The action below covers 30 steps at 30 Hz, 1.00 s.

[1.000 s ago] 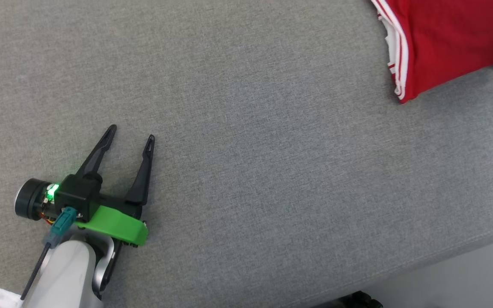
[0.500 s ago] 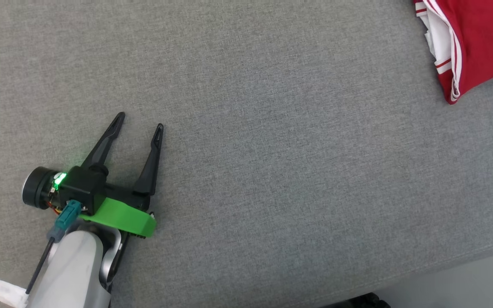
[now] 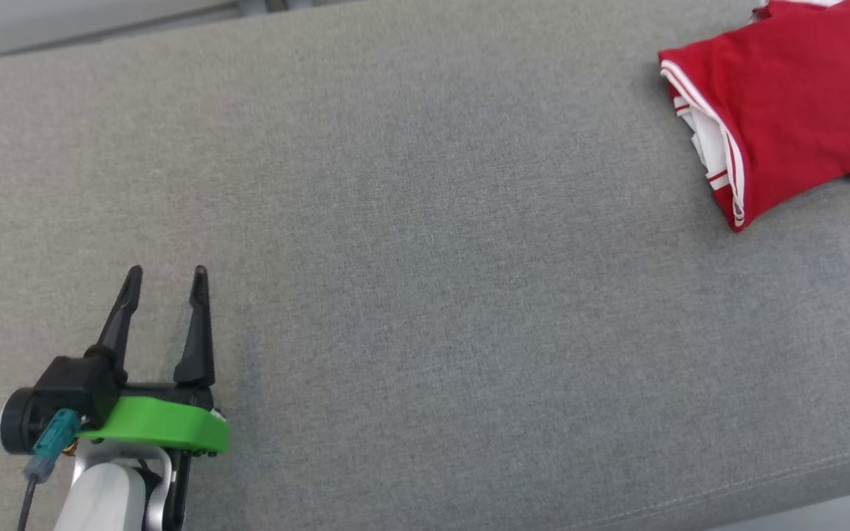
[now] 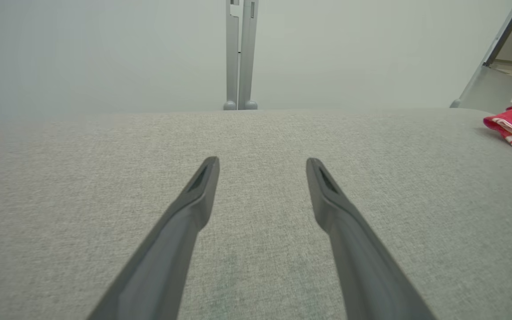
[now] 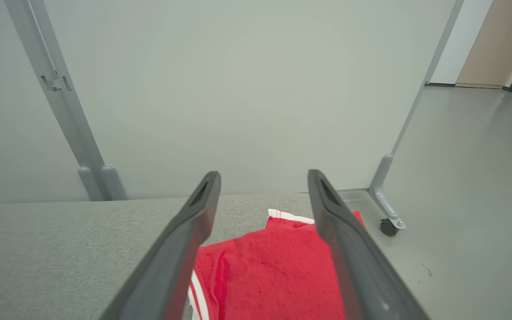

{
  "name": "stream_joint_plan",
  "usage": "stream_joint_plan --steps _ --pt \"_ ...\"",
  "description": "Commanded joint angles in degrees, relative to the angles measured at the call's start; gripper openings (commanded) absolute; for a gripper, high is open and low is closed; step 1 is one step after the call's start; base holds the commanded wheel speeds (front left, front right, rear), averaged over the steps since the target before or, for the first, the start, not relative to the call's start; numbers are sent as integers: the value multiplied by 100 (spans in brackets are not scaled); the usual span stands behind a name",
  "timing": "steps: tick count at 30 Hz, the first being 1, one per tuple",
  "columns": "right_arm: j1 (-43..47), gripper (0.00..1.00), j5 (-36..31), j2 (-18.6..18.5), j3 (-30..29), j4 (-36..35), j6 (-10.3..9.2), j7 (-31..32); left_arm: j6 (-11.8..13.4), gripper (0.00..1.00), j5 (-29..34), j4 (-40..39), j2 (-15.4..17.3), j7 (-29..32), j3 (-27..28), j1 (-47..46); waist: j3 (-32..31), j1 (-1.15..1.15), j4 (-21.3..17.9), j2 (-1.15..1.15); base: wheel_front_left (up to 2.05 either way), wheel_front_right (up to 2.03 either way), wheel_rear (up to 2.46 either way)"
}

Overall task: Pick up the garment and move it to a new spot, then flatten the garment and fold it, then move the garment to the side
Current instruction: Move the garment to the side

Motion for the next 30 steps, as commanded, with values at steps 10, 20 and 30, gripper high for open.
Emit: stream_joint_plan --steps 10,20,30 --pt "2051 100 114 521 -206 -1249 -8 -171 91 100 -213 -324 -47 -20 573 929 -1785 0 424 0 0 0 0" --pt "3617 100 -247 1102 -963 -2302 -8 -186 112 100 -93 45 -211 -21 819 1125 -1870 0 537 0 0 0 0" --pt "4249 100 -585 1490 -1202 -2672 -7 -185 -199 100 283 459 -370 -21 928 924 -1889 0 524 0 0 0 0"
